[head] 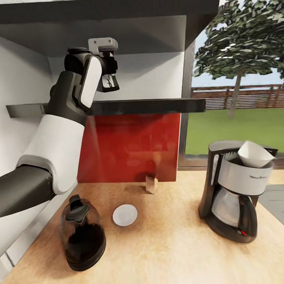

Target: Set up a coffee station on the kitchen countertop: keep the coffee maker on the countertop, move the bottle of coffee from the kitchen shelf to the counter next to the coffee maker, place a paper coffee filter on top of the coffee maker, put the saucer next to the coffee maker with the coffee cup on the saucer, and place the electric kettle next to the coffee maker.

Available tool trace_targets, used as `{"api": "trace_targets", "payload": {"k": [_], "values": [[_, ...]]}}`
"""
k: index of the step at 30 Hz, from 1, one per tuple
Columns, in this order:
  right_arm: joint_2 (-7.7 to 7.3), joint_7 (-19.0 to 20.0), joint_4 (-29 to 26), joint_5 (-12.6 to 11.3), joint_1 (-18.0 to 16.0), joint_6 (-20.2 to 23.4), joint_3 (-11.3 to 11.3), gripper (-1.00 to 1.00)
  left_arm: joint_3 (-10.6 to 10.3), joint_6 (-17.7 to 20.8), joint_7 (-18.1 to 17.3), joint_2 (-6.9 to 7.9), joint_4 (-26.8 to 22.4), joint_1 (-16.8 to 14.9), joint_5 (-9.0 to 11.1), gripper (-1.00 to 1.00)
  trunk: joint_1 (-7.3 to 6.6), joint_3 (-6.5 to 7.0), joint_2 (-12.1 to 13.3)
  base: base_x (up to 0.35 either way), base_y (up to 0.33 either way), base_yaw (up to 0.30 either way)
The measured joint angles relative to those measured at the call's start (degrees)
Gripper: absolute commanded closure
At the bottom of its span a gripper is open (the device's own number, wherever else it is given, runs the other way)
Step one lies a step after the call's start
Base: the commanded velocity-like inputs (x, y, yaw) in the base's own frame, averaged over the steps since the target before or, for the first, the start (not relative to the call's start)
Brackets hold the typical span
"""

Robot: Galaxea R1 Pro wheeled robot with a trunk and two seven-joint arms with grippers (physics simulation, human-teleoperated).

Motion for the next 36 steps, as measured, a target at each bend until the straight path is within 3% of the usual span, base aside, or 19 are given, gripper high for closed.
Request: {"api": "trace_targets", "payload": {"k": [25,36], "values": [[-0.17,-0.2,-0.4,-0.6,0.0,-0.1,-0.6,-1.00,-0.1,-0.1,-0.1,0.00,0.1,0.0,0.4,1.00,0.00,0.00,0.0,-0.339,0.000,0.000],[-0.62,0.0,-5.0,-0.9,-0.6,0.2,-0.8,-1.00,-0.2,-0.1,-0.1,0.00,0.1,0.0,0.6,1.00,0.00,0.00,0.0,-0.332,0.000,0.000]]}}
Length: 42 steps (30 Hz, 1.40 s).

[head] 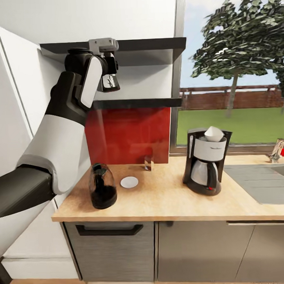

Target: Set up a coffee station on the kitchen countertop: keep the coffee maker on the countertop, move the bottle of coffee from the kitchen shelf to the counter next to the coffee maker, place a paper coffee filter on top of the coffee maker, put the saucer next to the coffee maker with the coffee cup on the saucer, and place the electric kettle next to the coffee maker.

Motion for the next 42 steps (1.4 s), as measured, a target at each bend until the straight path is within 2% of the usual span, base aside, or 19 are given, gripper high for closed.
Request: {"api": "trace_targets", "payload": {"k": [3,4,5,6,8,9,11,12,15,24,42], "values": [[-1.09,0.2,-1.6,-0.8,-0.2,0.3,0.0,-1.00,-0.1,0.0,0.0,0.00,-0.1,0.4,0.0,1.00,-0.02,0.00,0.0,-0.148,0.000,0.000],[-1.70,0.2,-2.0,-2.2,-0.3,0.4,-0.2,-1.00,-0.1,-0.1,0.0,0.00,-0.1,0.8,0.0,1.00,-0.02,-0.01,0.0,-0.063,0.000,0.000],[-2.15,0.2,-2.3,-5.0,-0.4,0.5,-0.6,-1.00,-0.1,-0.1,-0.1,0.00,-0.3,1.3,0.0,1.00,-0.03,-0.01,0.0,-0.040,0.000,0.000],[-2.44,0.1,-2.5,-9.1,-0.4,0.4,-1.5,-1.00,-0.1,-0.1,-0.1,0.00,-0.8,1.7,0.0,1.00,-0.03,0.00,0.0,-0.032,0.000,0.000],[-2.65,0.0,-2.8,-14.1,-0.5,0.3,-2.4,-1.00,-0.1,-0.1,-0.1,0.00,-1.4,2.2,0.0,1.00,-0.03,0.00,0.0,-0.021,0.000,0.000],[-2.75,-0.1,-3.2,-18.1,-0.5,0.1,-3.0,-1.00,-0.1,-0.1,-0.1,0.00,-1.9,2.6,0.0,1.00,-0.03,0.00,0.0,-0.013,0.000,0.000],[-2.80,-0.1,-3.4,-20.9,-0.5,-0.1,-3.3,-1.00,-0.1,-0.1,-0.1,0.00,-2.3,2.8,0.0,1.00,-0.03,0.00,0.0,-0.006,0.000,0.000],[-2.91,-0.1,-3.7,-24.7,-0.5,-0.7,-3.7,-1.00,-0.1,0.1,-0.1,0.00,-2.8,3.3,0.0,1.00,-0.03,0.00,0.0,-0.001,0.000,0.000],[-2.92,-0.1,-3.7,-25.3,-0.5,-0.7,-3.7,-1.00,-0.1,0.1,-0.1,0.00,-2.9,3.4,0.0,1.00,-0.04,0.00,0.0,0.000,0.000,0.000],[-2.98,-0.1,-3.8,-25.6,-0.5,-0.8,-3.7,-1.00,-0.1,0.2,-0.1,0.00,-2.9,4.5,-0.1,1.00,1.94,-1.62,-3.6,0.000,0.000,0.000],[-2.98,-0.1,-3.8,-25.6,-0.5,-0.8,-3.7,-1.00,-0.4,0.2,-0.1,0.00,-3.2,4.6,-0.1,1.00,5.90,-4.86,-10.8,0.000,0.000,0.000]]}}
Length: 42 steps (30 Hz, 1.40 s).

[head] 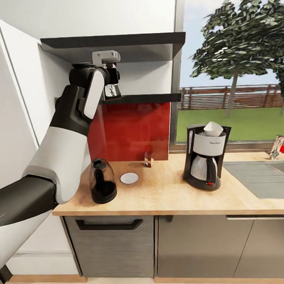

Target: Set up a coffee station on the kitchen countertop: keep the coffee maker on the countertop, move the bottle of coffee from the kitchen shelf to the counter next to the coffee maker, place a paper coffee filter on top of the coffee maker, put the saucer next to the coffee maker with the coffee cup on the saucer, and place the electric kettle next to the coffee maker.

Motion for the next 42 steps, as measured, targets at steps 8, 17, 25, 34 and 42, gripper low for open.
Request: {"api": "trace_targets", "payload": {"k": [8,17,25,34,42], "values": [[0.00,0.0,0.0,0.0,0.0,0.0,0.0,-1.00,-0.2,0.0,0.0,0.00,-0.2,0.0,0.1,1.00,1.76,-1.44,-3.2,0.000,0.000,0.000],[0.00,0.0,0.0,0.0,0.0,0.0,0.0,-1.00,-0.5,0.0,0.0,0.00,-1.8,0.4,0.0,1.00,3.74,-3.06,-6.8,0.000,0.000,0.000],[0.00,-0.1,0.0,0.0,0.0,0.0,0.0,-1.00,-0.7,0.0,0.0,0.00,-2.4,0.5,0.0,1.00,5.50,-4.50,-10.0,0.000,0.000,0.000],[0.00,-0.1,0.0,0.0,0.0,0.0,0.0,-1.00,-1.4,0.0,0.0,0.00,-3.0,0.8,0.0,1.00,7.47,-6.12,-13.6,0.000,0.000,0.000],[0.00,-0.1,0.0,0.0,0.0,0.0,0.0,-1.00,-1.7,0.0,0.0,0.00,-3.1,0.8,0.0,1.00,9.23,-7.55,-16.9,0.000,0.000,0.000]]}}
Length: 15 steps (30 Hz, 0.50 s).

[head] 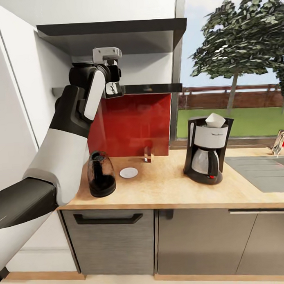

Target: Set up a coffee station on the kitchen countertop: keep the coffee maker on the countertop, move the bottle of coffee from the kitchen shelf to the counter next to the coffee maker, place a paper coffee filter on top of the coffee maker, put the saucer next to the coffee maker with the coffee cup on the saucer, and place the electric kettle next to the coffee maker.

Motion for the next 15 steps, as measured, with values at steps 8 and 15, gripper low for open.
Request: {"api": "trace_targets", "payload": {"k": [8,15], "values": [[0.00,0.0,0.0,0.0,0.0,0.0,0.0,-1.00,0.0,0.0,0.0,0.00,0.0,0.0,0.0,1.00,1.76,-1.44,-3.2,0.000,0.000,0.000],[0.00,0.0,0.0,0.0,0.0,0.0,0.0,-1.00,0.0,0.0,0.0,0.00,0.0,0.0,0.0,1.00,3.30,-2.70,-6.0,0.000,0.000,0.000]]}}
